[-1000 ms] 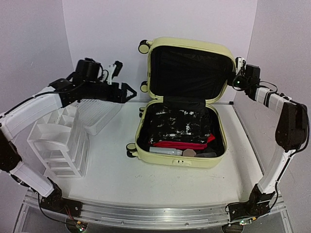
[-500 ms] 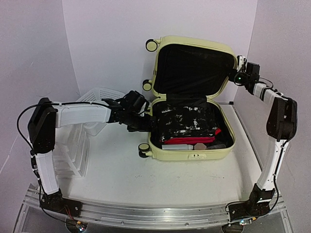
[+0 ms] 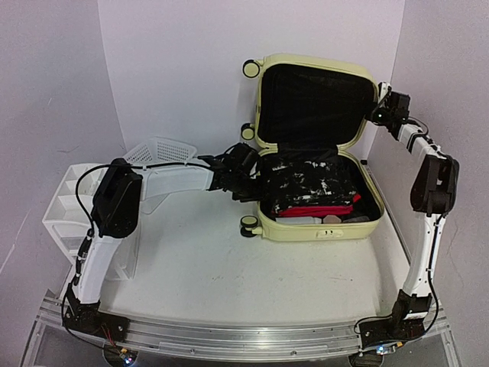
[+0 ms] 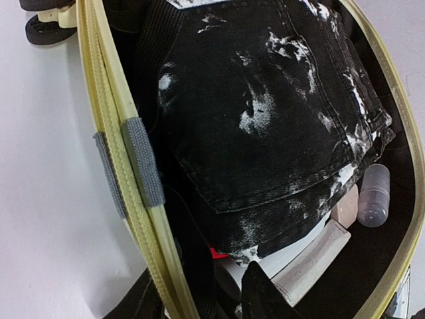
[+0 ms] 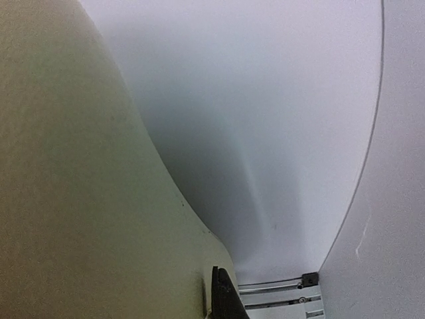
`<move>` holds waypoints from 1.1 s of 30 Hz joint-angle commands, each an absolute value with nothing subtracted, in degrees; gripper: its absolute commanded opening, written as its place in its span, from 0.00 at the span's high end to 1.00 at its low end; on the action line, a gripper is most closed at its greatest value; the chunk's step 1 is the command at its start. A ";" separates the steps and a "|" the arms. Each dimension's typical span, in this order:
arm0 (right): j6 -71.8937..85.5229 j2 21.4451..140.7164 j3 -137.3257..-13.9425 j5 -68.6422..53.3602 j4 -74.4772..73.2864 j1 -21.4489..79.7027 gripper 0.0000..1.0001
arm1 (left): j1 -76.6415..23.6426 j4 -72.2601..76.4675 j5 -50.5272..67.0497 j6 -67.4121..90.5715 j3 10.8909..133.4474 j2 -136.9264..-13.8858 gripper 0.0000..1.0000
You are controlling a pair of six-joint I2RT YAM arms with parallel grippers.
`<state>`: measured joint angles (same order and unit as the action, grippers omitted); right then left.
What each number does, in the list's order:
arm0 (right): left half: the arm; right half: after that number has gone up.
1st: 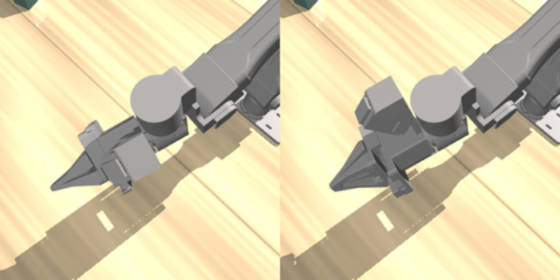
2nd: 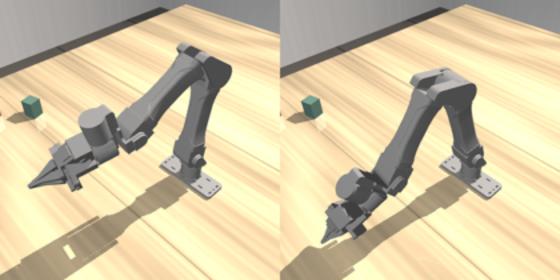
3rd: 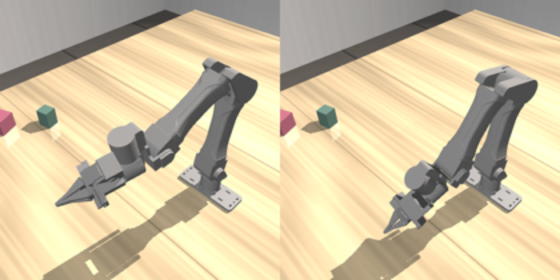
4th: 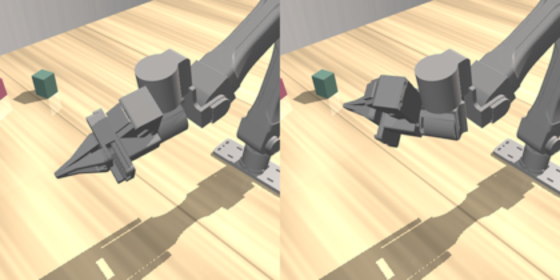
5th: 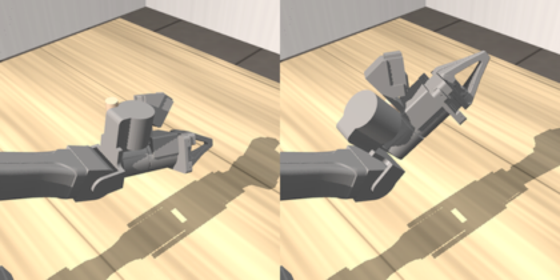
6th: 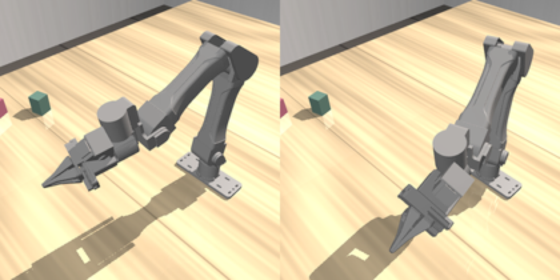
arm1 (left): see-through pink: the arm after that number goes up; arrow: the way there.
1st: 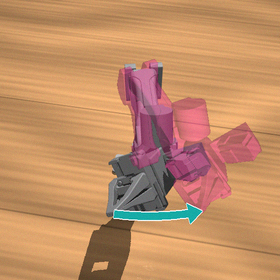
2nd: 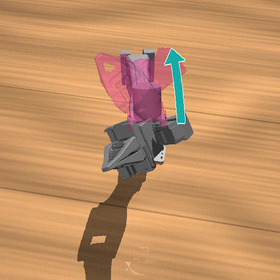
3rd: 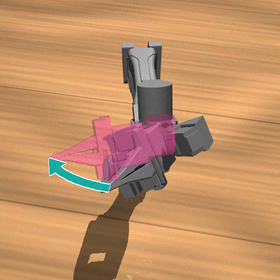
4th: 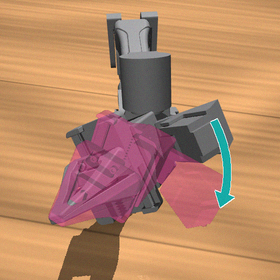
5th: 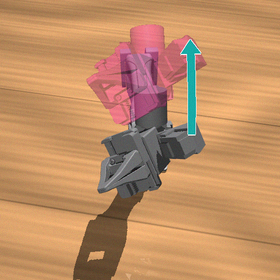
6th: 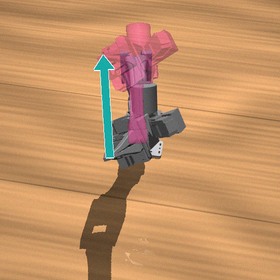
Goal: Open, take out, and arrange the luggage
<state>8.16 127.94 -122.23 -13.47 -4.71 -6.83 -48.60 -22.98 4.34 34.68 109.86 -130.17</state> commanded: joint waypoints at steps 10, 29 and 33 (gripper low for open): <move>-3.72 136.43 -133.40 12.65 -3.66 -12.61 1.00 | -51.57 -19.82 11.63 35.64 127.12 -141.04 0.66; -1.88 134.24 -138.76 13.38 -15.18 -13.10 0.09 | -51.59 -24.71 7.44 18.40 117.42 -121.45 0.15; -3.56 131.51 -141.02 13.67 -22.43 -13.08 0.02 | -50.96 -27.24 6.54 15.40 112.19 -113.93 0.11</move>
<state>0.54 138.02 -139.70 5.89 -13.61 -10.81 -51.57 -26.28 8.43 20.97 114.87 -125.71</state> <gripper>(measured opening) 0.976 0.877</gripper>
